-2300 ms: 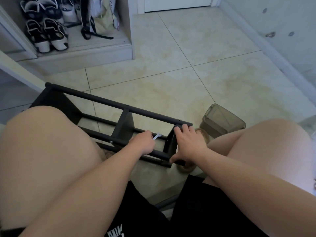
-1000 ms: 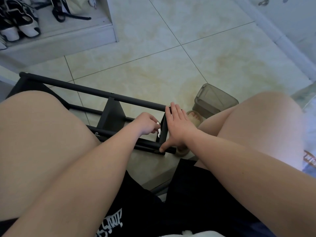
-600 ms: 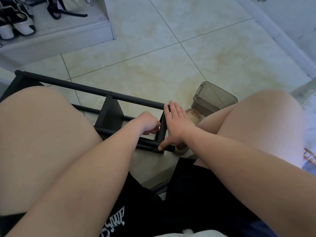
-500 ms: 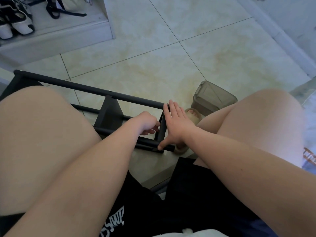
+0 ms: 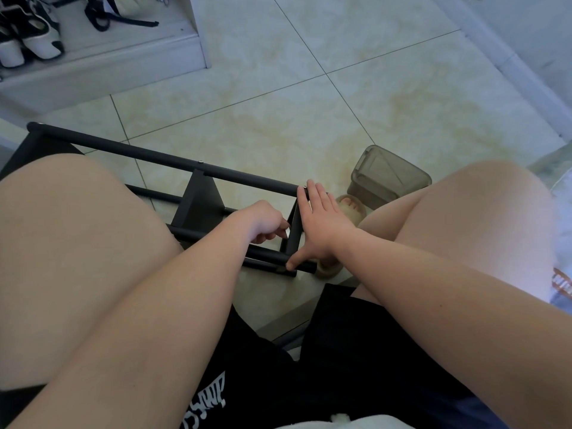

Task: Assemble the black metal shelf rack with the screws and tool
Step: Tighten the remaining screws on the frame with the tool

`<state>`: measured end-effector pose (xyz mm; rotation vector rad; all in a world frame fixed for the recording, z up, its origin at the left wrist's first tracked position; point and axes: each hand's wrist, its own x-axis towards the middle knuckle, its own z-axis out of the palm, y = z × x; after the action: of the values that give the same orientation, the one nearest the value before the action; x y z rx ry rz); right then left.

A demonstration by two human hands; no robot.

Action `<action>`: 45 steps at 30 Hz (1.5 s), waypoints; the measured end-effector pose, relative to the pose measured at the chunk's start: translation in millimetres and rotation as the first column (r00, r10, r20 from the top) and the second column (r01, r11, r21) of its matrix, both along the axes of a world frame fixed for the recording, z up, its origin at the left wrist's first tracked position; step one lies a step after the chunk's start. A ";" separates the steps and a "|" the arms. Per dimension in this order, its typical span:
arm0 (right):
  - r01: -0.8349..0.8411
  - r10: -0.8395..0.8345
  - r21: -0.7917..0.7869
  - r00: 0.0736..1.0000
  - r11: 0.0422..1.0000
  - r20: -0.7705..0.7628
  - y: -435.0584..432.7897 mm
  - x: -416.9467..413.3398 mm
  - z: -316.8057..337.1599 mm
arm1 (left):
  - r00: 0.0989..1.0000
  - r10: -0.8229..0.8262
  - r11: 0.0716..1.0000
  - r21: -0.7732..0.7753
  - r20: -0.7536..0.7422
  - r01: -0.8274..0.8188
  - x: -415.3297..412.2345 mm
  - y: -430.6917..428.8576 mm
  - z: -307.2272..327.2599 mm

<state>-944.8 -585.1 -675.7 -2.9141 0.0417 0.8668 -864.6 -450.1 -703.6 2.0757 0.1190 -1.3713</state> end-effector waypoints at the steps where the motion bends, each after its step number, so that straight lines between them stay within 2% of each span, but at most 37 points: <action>1: 0.001 -0.001 0.003 1.000 1.000 -0.001 0.1 -0.1 -0.1 | 1.000 -0.004 1.000 0.004 0.005 0.004 0.7 0.7 0.1; 8: 0.000 0.000 0.005 1.000 1.000 -0.003 0.1 0.0 -0.8 | 1.000 0.003 1.000 0.017 -0.003 -0.003 0.7 0.0 -0.7; 15: 0.007 -0.007 0.019 1.000 1.000 -0.008 0.0 -1.9 -2.5 | 0.997 -0.073 0.997 0.014 -0.020 0.074 2.7 1.1 4.5; 18: 0.011 -0.011 0.023 1.000 1.000 -0.010 -0.5 -1.7 -3.3 | 0.988 -0.154 0.988 0.016 -0.022 0.154 3.6 2.8 7.5; 23: 0.009 -0.009 0.027 1.000 1.000 -0.013 -1.2 -1.6 -3.1 | 0.946 -0.323 0.946 0.043 0.025 0.321 4.4 7.9 14.2; 30: 0.003 -0.003 0.021 1.000 1.000 -0.009 -1.8 -0.8 -2.6 | 0.889 -0.449 0.893 0.064 0.087 0.445 5.2 12.2 15.9; 45: 0.000 0.001 0.017 1.000 1.000 -0.012 -3.3 -0.3 -4.3 | 0.782 -0.604 0.797 0.115 0.157 0.593 0.1 19.4 22.8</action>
<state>-945.1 -588.3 -680.0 -2.8934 0.0344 0.8809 -864.6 -430.7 -680.8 2.3926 -0.6496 -1.5178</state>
